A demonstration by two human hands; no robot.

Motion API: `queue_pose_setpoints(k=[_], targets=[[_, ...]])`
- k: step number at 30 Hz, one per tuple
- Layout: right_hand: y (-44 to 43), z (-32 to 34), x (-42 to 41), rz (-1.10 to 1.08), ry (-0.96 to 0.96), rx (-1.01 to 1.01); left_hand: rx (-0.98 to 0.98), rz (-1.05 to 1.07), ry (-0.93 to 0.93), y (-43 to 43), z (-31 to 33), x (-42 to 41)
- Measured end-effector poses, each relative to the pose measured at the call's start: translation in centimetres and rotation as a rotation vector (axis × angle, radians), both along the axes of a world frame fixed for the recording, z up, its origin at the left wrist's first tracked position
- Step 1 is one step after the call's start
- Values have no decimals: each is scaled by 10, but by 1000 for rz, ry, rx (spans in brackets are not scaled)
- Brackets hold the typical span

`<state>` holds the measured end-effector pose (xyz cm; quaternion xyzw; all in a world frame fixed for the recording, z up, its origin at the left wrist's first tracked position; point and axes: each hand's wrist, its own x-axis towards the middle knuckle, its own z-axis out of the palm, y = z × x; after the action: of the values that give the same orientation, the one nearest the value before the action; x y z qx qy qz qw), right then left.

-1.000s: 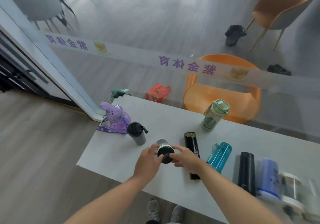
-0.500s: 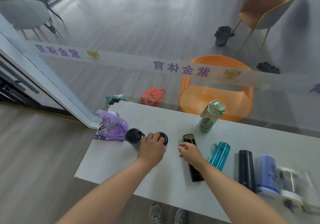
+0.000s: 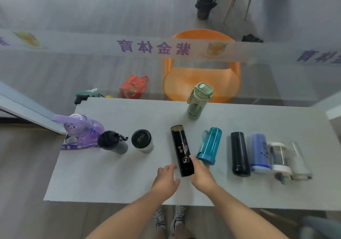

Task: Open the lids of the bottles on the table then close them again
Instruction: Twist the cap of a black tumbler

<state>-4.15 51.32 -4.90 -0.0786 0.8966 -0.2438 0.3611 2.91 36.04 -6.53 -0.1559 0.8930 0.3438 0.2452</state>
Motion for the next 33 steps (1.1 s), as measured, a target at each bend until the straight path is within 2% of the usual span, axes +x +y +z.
queue_pose_setpoints(k=[4,10,16,20,24,27,30,33], targets=[[1,-31,3,44,-86,-62,198,212,-22,18,-30,5],[-3,-25,-2,7,-128,-179,238,371,45,10,-25,9],[0,41,-16,17,-300,-262,151,279,254,-5,38,19],[0,74,-25,-29,-363,-335,144,302,377,-12,72,21],[-15,94,-37,-128,-273,-352,43,238,485,-21,98,2],[-30,99,-42,-164,-168,-339,-204,55,506,-29,104,-15],[-39,101,-42,-175,-139,-331,-422,-33,509,-34,108,-24],[-37,103,-41,-166,-147,-309,-511,-101,542,-35,108,-24]])
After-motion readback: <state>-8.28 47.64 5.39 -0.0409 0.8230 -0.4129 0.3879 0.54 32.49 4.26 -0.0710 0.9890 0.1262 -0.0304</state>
